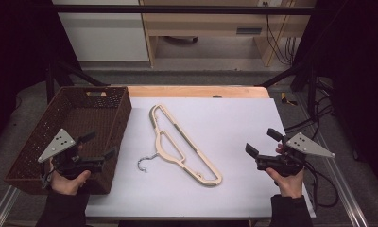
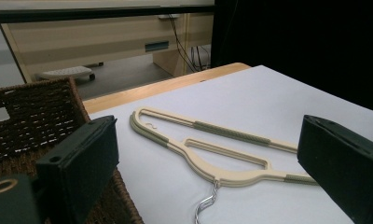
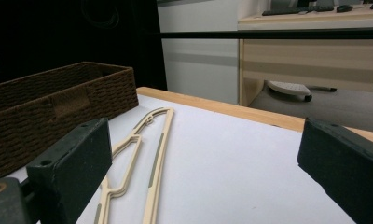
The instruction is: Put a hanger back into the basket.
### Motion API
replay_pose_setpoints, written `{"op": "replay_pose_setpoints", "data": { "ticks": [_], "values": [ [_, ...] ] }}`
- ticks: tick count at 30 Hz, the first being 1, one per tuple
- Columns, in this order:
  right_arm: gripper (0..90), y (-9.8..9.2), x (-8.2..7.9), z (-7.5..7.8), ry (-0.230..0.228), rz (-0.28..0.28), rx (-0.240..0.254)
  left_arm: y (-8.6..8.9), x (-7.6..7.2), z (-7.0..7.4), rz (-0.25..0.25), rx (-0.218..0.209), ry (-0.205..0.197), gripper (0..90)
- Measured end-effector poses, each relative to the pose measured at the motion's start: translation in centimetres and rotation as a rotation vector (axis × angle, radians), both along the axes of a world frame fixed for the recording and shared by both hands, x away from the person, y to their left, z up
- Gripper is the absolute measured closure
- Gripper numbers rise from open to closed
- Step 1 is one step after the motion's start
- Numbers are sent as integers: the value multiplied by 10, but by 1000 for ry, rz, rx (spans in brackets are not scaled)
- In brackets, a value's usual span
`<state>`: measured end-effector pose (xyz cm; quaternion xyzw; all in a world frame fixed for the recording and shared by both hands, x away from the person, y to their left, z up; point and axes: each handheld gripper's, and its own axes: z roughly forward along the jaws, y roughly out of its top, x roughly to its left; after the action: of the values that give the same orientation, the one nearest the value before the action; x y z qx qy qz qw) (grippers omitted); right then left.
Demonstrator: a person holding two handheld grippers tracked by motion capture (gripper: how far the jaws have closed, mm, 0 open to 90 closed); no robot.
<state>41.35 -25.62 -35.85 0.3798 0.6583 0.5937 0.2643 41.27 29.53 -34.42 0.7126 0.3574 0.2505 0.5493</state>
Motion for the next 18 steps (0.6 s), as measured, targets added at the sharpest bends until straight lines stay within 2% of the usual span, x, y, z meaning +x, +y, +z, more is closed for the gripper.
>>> {"op": "replay_pose_setpoints", "data": {
  "ticks": [12,18],
  "values": [
    [32,7,2,-2,11,17,-21,-32,13,3,-52,38,17,74],
    [32,11,1,0,5,30,-26,-51,20,0,-87,71,44,77]
  ]
}}
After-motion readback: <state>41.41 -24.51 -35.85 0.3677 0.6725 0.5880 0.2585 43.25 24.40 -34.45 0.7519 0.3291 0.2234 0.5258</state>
